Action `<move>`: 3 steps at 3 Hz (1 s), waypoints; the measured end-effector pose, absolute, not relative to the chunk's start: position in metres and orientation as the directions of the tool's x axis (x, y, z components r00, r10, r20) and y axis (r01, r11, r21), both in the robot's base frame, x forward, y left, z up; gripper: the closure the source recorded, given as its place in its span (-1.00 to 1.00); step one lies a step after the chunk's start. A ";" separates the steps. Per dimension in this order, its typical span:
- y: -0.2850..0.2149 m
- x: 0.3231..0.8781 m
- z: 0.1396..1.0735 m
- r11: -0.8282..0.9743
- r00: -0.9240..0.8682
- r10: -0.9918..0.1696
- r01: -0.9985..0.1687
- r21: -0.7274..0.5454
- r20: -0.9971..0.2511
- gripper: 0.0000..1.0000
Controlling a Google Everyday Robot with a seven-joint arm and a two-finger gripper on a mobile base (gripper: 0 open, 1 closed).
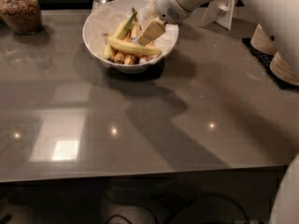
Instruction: Pick banana from white bowl
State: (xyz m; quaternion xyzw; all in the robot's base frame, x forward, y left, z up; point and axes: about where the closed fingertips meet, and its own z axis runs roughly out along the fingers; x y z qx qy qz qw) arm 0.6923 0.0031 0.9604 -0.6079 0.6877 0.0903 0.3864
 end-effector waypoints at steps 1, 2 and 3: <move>0.012 0.696 0.933 0.222 0.018 -0.781 -0.926 -0.304 -0.624 -0.28; 0.018 0.696 0.908 0.203 0.000 -0.796 -0.942 -0.266 -0.605 -0.24; 0.023 0.703 0.896 0.207 -0.014 -0.799 -0.945 -0.254 -0.601 -0.16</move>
Offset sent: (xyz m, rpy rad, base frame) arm 0.0031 0.0189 -0.0779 -0.0762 0.1479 0.0378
